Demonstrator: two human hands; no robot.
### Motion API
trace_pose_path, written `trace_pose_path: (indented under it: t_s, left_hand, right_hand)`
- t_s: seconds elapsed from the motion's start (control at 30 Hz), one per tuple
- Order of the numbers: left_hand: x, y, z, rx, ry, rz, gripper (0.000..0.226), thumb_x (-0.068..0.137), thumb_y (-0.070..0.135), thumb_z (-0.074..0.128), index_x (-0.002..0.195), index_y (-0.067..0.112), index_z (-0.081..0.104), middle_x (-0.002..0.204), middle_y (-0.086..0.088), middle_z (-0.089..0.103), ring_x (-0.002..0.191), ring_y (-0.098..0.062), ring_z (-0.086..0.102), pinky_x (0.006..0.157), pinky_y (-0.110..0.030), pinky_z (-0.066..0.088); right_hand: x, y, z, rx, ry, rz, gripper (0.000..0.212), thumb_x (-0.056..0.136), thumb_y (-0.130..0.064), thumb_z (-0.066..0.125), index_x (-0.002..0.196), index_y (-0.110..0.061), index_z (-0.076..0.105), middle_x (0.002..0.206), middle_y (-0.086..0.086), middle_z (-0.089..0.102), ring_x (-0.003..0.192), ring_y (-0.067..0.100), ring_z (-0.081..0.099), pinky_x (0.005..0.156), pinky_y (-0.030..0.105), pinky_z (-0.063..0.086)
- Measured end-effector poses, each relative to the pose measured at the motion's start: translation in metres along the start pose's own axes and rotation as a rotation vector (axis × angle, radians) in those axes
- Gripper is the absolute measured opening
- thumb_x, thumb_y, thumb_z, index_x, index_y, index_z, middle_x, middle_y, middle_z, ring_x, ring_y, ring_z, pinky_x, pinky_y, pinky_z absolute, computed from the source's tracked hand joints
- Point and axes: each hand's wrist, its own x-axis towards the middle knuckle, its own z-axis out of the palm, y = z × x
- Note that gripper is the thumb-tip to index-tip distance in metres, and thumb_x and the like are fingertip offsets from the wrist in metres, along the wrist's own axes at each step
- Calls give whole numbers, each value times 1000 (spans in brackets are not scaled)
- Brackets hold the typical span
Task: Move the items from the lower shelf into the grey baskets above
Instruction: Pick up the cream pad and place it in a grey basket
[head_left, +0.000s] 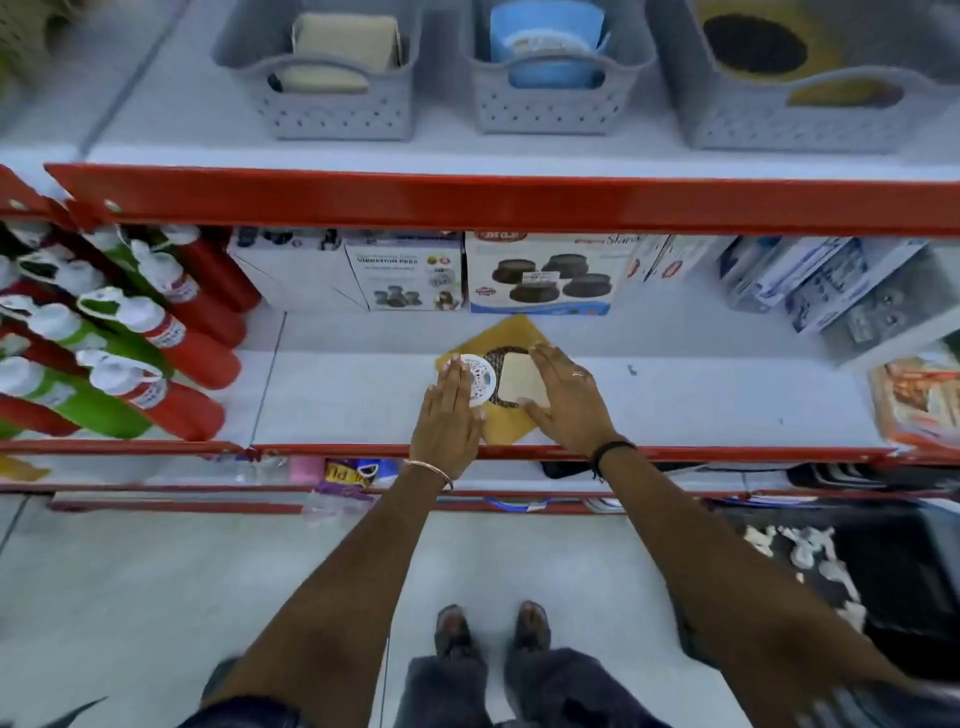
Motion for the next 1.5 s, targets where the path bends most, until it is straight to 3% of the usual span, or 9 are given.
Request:
trace_pose_path:
  t_s: [0.13,0.3,0.4,0.57,0.73,0.9,1.13,1.27,1.5]
  left_hand:
    - [5,-5,14,125,-37,-62,65,90,37,16,147,4,19,157,-14,20,146,-28,19,118,-45,20]
    - [8,-6,16,158,-63,-58,60,93,31,24,148,8,14,159,-9,15,147,-23,15,120,-39,14]
    - [8,-4,15,165,-96,-57,59,95,30,26,148,8,12,159,-9,12,148,-23,12,120,-40,12]
    - [-8,6,2,174,-62,-31,63,93,37,16,148,8,13,159,-10,11,148,-23,11,120,-40,15]
    - [-42,40,-28,39,134,-34,66,89,38,11,149,11,11,160,-5,7,147,-16,2,119,-35,8]
    - [-63,69,-94,-27,298,-93,63,94,35,22,149,13,-1,160,-4,-8,147,-16,-7,118,-36,1]
    - [-67,86,-238,58,356,-27,60,99,34,24,149,14,-3,159,0,-14,147,-14,-13,120,-39,-5]
    - [-43,71,-308,102,389,1,58,100,34,23,149,13,1,160,-2,-9,147,-16,-10,120,-40,-3]
    - [30,25,-374,141,313,59,53,99,24,29,147,4,15,159,-14,9,148,-25,1,122,-41,8]
  right_hand:
    - [14,15,4,-6,-284,140,94,81,-49,62,149,-10,10,160,8,9,147,25,10,120,43,12]
    - [16,18,6,-153,-205,78,83,78,-52,64,140,-7,34,146,13,41,128,33,40,109,42,33]
    - [16,15,3,-253,-206,62,83,74,-58,63,135,-7,42,137,15,47,121,33,44,105,43,37]
    - [-6,7,-19,36,-163,69,82,70,-46,74,136,-8,44,139,7,44,128,28,38,110,36,29]
    - [-38,-11,-73,268,-142,-36,78,67,-37,79,133,-10,47,137,0,44,126,20,42,109,36,37]
    - [-53,-43,-149,251,-139,-174,73,69,-37,78,132,-16,49,134,-5,45,121,8,40,102,23,33]
    - [-43,-106,-251,218,18,-380,63,67,-37,79,123,-18,59,120,-10,51,113,9,47,94,21,41]
    - [-7,-147,-288,176,124,-426,62,69,-38,78,125,-20,58,133,-3,51,122,12,45,100,26,35]
    - [98,-204,-297,36,201,-392,60,72,-41,75,125,-17,59,132,3,55,120,21,50,98,30,39]
